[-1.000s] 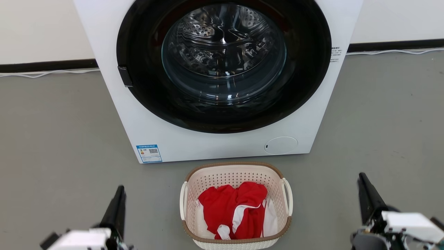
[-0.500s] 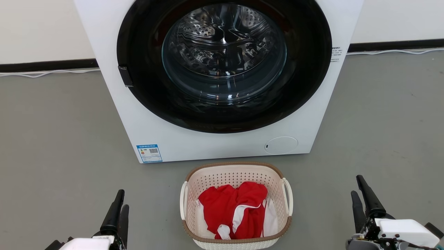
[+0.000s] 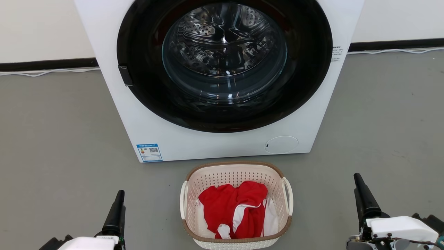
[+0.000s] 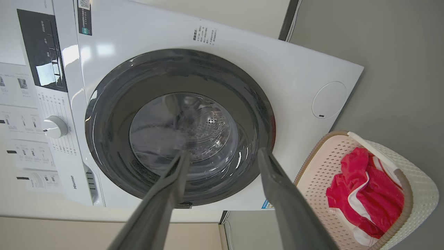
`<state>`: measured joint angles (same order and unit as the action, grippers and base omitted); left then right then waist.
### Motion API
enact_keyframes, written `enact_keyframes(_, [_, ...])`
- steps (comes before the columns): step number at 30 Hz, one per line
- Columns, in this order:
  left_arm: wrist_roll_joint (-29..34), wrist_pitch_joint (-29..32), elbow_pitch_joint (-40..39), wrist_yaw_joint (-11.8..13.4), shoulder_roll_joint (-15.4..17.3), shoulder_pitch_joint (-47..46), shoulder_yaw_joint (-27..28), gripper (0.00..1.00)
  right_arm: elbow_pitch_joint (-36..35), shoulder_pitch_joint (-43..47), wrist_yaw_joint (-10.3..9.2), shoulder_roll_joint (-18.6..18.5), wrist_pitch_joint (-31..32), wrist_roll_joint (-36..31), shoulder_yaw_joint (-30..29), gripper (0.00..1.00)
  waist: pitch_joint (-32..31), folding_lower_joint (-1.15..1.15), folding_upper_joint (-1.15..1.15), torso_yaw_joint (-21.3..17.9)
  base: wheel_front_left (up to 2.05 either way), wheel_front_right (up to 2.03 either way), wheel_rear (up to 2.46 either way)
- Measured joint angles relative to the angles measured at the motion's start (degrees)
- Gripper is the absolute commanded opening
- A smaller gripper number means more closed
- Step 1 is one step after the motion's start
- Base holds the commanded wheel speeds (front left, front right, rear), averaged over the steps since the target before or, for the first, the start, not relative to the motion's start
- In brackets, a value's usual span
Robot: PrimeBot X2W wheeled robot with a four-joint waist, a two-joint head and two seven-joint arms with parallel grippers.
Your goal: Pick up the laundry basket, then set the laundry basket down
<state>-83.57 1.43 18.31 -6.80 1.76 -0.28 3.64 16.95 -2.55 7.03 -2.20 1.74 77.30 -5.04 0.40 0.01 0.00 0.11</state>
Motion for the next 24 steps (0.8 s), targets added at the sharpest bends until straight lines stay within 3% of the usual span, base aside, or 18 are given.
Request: enact_keyframes(24, [16.63,-3.76,0.22,0.33,0.05,0.00,0.15,1.00,-0.92,-0.05,0.01,-0.02,-3.68,-22.81,1.31,1.00,-0.16,0.00,0.00,0.17,0.00,0.00,0.00])
